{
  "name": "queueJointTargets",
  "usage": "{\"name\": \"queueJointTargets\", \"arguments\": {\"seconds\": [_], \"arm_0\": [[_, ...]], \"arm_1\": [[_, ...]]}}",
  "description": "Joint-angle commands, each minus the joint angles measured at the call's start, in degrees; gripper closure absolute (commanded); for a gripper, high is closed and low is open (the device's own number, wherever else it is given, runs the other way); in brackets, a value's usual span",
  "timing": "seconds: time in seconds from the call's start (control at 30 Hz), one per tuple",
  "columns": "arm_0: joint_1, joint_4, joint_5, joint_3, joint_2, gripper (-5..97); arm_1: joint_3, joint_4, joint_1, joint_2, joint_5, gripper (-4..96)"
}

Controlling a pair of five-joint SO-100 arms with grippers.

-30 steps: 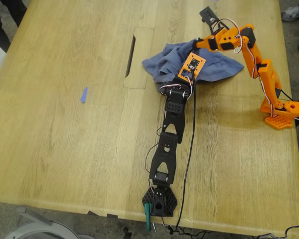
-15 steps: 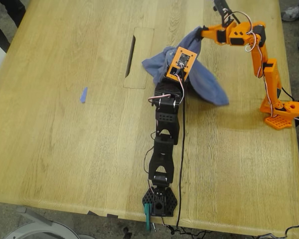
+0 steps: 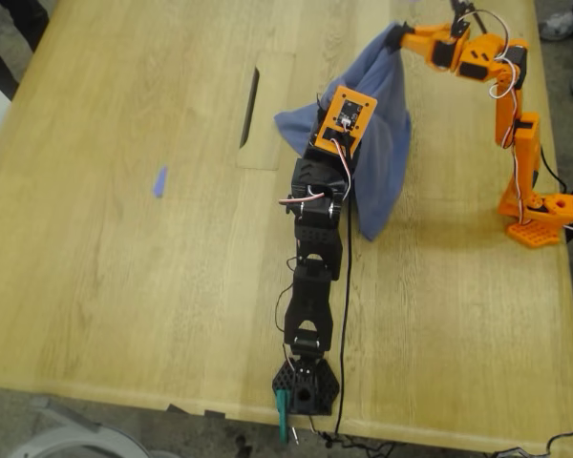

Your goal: Fold a T-shirt

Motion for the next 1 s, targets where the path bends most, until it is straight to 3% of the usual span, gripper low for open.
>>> {"name": "queueJointTargets", "arguments": {"seconds": [0.0, 0.37, 0.7, 0.97], "arm_0": [[-1.23, -4.75, 0.7, -2.02, 12.57, 92], [1.85, -14.06, 1.67, -2.2, 15.38, 92], [12.74, -24.96, 2.72, -2.29, 14.59, 92], [23.38, -27.25, 2.99, -2.37, 15.12, 92]], "arm_1": [[-0.97, -4.92, 0.44, 4.92, -0.7, 91.3], [-0.97, -11.69, -0.97, 10.2, -0.79, 91.3], [-0.97, -23.91, -3.78, 12.92, -2.81, 91.3], [-0.97, -25.84, -7.47, 16.0, -3.69, 91.2]]}}
